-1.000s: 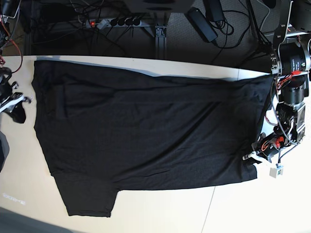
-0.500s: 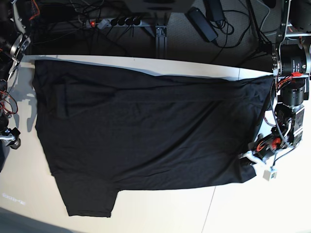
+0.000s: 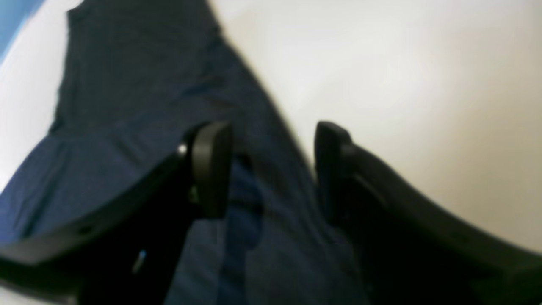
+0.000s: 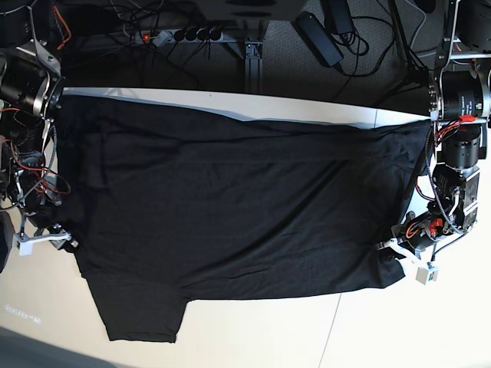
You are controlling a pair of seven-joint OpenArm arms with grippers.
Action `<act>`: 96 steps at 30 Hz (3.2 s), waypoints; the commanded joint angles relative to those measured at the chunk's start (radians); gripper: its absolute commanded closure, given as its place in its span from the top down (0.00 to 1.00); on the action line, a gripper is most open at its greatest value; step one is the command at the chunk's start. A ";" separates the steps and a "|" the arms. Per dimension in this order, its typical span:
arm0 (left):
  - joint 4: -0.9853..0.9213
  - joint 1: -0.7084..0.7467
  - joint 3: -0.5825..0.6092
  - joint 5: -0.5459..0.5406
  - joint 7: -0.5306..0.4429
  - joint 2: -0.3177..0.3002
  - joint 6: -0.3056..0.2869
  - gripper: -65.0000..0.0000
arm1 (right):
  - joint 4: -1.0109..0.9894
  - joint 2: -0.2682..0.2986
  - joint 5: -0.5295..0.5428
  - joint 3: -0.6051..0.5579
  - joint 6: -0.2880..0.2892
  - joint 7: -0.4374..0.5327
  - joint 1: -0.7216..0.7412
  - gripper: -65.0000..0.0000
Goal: Fold the T-shirt properly
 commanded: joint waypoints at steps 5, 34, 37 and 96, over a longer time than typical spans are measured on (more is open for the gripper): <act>-0.007 0.003 0.007 0.058 0.079 -0.008 0.009 0.00 | -0.002 -0.042 -0.073 -0.006 0.035 -0.060 0.016 0.49; -0.005 -0.005 0.007 -0.146 0.104 -0.081 -0.134 0.00 | 0.161 -0.034 -0.190 -0.006 0.072 -0.117 0.009 0.00; -0.005 -0.005 0.007 -0.194 0.124 -0.104 -0.169 0.00 | 0.184 -0.034 -0.169 -0.006 0.078 -0.143 0.007 0.00; 0.152 0.142 0.007 -0.735 0.483 -0.332 -0.176 0.00 | 0.670 0.248 0.135 0.015 0.099 -0.240 -0.500 0.49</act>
